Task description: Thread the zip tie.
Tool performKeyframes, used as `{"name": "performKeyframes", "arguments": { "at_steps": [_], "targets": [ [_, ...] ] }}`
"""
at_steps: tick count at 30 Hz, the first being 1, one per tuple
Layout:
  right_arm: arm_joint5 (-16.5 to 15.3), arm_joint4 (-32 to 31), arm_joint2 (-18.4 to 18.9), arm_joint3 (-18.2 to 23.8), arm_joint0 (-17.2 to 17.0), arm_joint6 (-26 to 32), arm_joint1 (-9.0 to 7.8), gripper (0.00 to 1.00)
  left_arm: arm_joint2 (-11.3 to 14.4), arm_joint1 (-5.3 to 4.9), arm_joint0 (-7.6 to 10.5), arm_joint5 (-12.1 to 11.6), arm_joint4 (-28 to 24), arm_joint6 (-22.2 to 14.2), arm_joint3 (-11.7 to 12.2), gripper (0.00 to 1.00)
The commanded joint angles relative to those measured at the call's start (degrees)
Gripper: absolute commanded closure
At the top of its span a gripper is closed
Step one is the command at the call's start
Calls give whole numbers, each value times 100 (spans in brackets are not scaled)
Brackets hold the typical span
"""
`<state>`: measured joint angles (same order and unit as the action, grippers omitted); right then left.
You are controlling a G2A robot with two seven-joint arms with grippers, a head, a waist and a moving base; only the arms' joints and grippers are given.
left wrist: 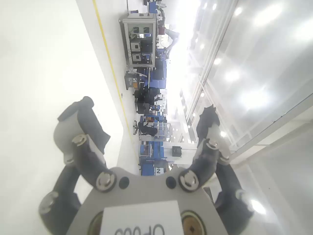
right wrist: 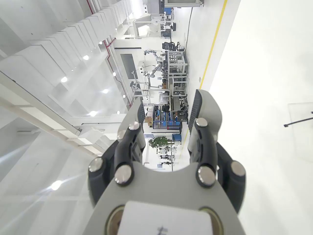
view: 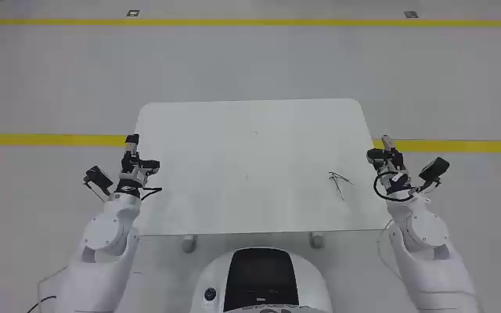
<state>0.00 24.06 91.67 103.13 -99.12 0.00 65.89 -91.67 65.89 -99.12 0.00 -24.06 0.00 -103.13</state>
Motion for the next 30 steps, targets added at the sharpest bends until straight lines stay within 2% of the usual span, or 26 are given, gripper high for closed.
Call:
{"name": "performKeyframes", "arguments": {
  "at_steps": [1, 2, 4, 8, 12, 15, 24, 27, 30],
  "targets": [
    [12, -272, 13, 37, 39, 63, -18, 0, 0, 0, 0, 0, 0, 0, 0, 0],
    [139, -926, 17, 50, 128, 297, -62, 0, 0, 0, 0, 0, 0, 0, 0, 0],
    [417, -1272, 17, 30, 338, 749, -101, 0, 0, 0, 0, 0, 0, 0, 0, 0],
    [666, -1608, -6, -149, 801, 1879, -175, 0, 0, 0, 0, 0, 0, 0, 0, 0],
    [813, -2700, -204, -306, 1223, 2929, -278, 0, 0, 0, 0, 0, 0, 0, 0, 0],
    [583, -3522, -353, -351, 1464, 3428, -343, 0, 0, 0, 0, 0, 0, 0, 0, 0],
    [583, -3522, -353, -351, 1464, 3428, -343, 0, 0, 0, 0, 0, 0, 0, 0, 0],
    [343, -3886, -356, -270, 1485, 3744, -386, 0, 0, 0, 0, 0, 0, 0, 0, 0],
    [118, -4430, -304, -266, 1643, 4329, -462, 0, 0, 0, 0, 0, 0, 0, 0, 0]
  ]
}}
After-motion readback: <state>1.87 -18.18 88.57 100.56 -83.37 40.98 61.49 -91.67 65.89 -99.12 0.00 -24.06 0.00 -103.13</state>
